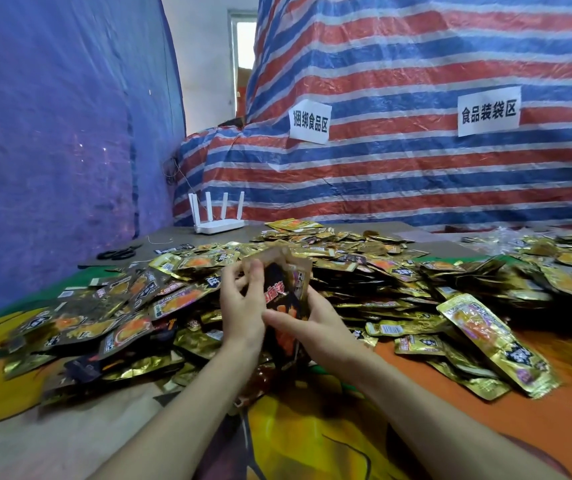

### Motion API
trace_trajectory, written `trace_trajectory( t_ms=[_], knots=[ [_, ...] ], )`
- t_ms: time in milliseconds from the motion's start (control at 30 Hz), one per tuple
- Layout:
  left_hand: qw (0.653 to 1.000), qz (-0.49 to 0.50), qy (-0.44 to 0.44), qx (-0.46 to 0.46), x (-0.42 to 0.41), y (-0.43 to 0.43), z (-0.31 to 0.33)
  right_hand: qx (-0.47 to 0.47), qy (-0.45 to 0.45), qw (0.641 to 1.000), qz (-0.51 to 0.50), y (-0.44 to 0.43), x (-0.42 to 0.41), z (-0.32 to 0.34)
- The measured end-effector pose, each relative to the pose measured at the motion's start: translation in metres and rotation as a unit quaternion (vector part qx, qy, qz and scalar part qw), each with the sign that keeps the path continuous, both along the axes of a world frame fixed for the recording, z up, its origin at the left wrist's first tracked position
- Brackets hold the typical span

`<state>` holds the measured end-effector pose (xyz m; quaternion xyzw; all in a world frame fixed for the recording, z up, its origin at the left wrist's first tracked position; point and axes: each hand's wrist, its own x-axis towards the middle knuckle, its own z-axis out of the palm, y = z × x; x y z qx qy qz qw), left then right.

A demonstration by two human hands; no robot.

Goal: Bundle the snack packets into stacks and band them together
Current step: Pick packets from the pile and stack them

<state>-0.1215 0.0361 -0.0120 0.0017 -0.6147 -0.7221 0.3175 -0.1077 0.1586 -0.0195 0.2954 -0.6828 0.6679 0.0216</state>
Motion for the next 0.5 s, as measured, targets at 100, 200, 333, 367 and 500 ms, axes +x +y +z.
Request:
trace_trajectory(
  t_ms=[100, 200, 333, 367, 500],
  knots=[
    [0.969, -0.165, -0.063, 0.171, 0.004, 0.004, 0.008, -0.012, 0.059, 0.997, -0.050, 0.003, 0.000, 0.001],
    [0.941, -0.306, -0.054, 0.138, 0.010, 0.004, 0.008, -0.059, 0.069, 0.994, -0.069, 0.004, 0.000, 0.004],
    [0.956, -0.288, -0.044, -0.013, 0.012, 0.013, -0.004, -0.037, 0.088, 0.991, -0.097, 0.015, -0.004, 0.014],
    [0.958, -0.282, -0.049, -0.028, 0.013, 0.015, -0.005, -0.014, 0.093, 0.990, -0.103, 0.020, -0.006, 0.016],
    [0.960, -0.272, -0.058, -0.041, 0.017, 0.015, -0.009, 0.036, 0.054, 0.996, -0.059, 0.032, -0.010, 0.017]
  ],
)
